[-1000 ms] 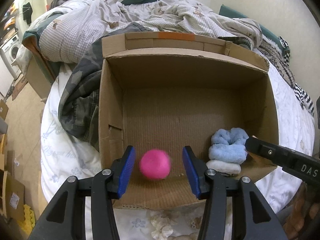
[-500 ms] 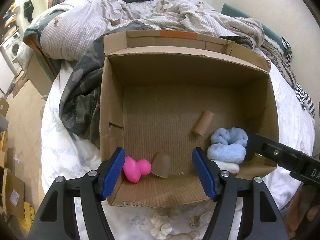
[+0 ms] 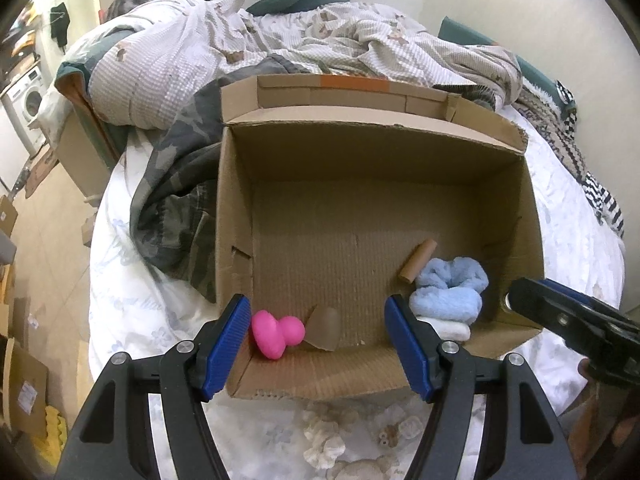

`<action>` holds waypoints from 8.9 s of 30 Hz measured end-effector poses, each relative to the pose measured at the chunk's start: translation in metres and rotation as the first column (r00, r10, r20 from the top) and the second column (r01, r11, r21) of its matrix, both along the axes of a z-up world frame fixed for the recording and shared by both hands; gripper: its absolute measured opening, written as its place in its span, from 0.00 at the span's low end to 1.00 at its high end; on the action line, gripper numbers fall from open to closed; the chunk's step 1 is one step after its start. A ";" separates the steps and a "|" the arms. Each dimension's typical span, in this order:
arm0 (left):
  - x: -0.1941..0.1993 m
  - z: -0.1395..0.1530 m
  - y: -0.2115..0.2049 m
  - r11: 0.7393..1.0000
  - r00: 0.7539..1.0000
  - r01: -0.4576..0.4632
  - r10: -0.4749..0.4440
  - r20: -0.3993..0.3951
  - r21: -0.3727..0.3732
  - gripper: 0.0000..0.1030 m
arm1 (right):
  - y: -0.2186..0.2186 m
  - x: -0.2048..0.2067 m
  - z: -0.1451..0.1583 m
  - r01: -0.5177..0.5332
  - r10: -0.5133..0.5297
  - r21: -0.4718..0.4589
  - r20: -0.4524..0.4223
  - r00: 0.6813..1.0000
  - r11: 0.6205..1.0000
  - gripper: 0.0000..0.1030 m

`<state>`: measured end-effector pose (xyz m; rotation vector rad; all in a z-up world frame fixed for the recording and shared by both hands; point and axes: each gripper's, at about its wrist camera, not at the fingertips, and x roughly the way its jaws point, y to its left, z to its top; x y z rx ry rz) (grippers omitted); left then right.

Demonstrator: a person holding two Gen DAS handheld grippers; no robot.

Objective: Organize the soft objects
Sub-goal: 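Open both grippers to drop the pink toy and tan cylinder in the box, then withdraw both grippers from the box toward the remaining items, then grasp the cream scrunchie with the left gripper while the right grasps the white cloth, then carry the cream scrunchie and white cloth over the box with both grippers, then open both grippers to drop the cream scrunchie and white cloth in the box, then withdraw both grippers from the box toward the remaining items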

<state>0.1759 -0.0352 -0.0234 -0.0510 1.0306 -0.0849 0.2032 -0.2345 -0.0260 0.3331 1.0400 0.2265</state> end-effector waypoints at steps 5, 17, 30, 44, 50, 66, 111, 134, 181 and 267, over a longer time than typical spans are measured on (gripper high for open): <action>-0.015 0.009 0.006 1.000 1.000 -0.004 0.004 0.021 0.008 0.65 | -0.003 -0.010 0.007 0.011 -0.011 -0.001 0.017 1.000 1.000 1.00; -0.050 0.022 0.015 0.999 0.999 -0.026 0.025 0.047 0.035 0.65 | -0.007 -0.041 0.011 -0.007 0.007 -0.002 0.019 1.000 1.000 1.00; -0.079 0.010 0.019 0.996 0.999 -0.041 0.040 0.012 0.075 0.65 | -0.010 -0.072 0.006 -0.021 0.021 -0.036 -0.001 1.000 0.999 1.00; -0.084 -0.024 0.052 0.991 0.985 -0.116 0.123 -0.125 0.064 0.65 | -0.029 -0.075 -0.036 0.068 -0.082 -0.078 -0.187 0.979 0.995 1.00; -0.076 -0.047 0.036 0.996 0.974 -0.093 0.090 -0.208 0.000 0.65 | -0.037 -0.073 -0.039 0.095 -0.098 -0.024 -0.211 0.973 0.995 1.00; -0.042 -0.105 -0.016 1.000 0.933 -0.009 0.012 -0.360 0.010 0.35 | -0.062 -0.066 -0.067 0.157 -0.114 0.112 -0.321 0.940 0.981 0.76; -0.085 -0.013 0.023 0.997 0.996 -0.058 0.061 -0.068 0.042 0.13 | -0.010 -0.080 -0.016 -0.079 0.092 0.113 -0.111 0.990 0.990 0.29; -0.051 0.060 0.019 0.999 0.994 -0.031 0.028 0.110 0.026 0.13 | -0.024 -0.051 0.061 -0.081 0.057 0.192 0.130 0.990 0.978 0.29; 0.026 -0.008 -0.007 0.999 1.000 0.022 -0.022 0.008 -0.024 0.13 | -0.018 0.022 -0.008 -0.056 0.058 0.099 -0.021 0.998 0.993 0.29; -0.075 -0.014 -0.009 0.998 0.999 0.028 -0.026 -0.029 0.057 0.61 | -0.051 -0.069 -0.020 0.028 -0.026 0.017 -0.120 0.992 0.999 0.68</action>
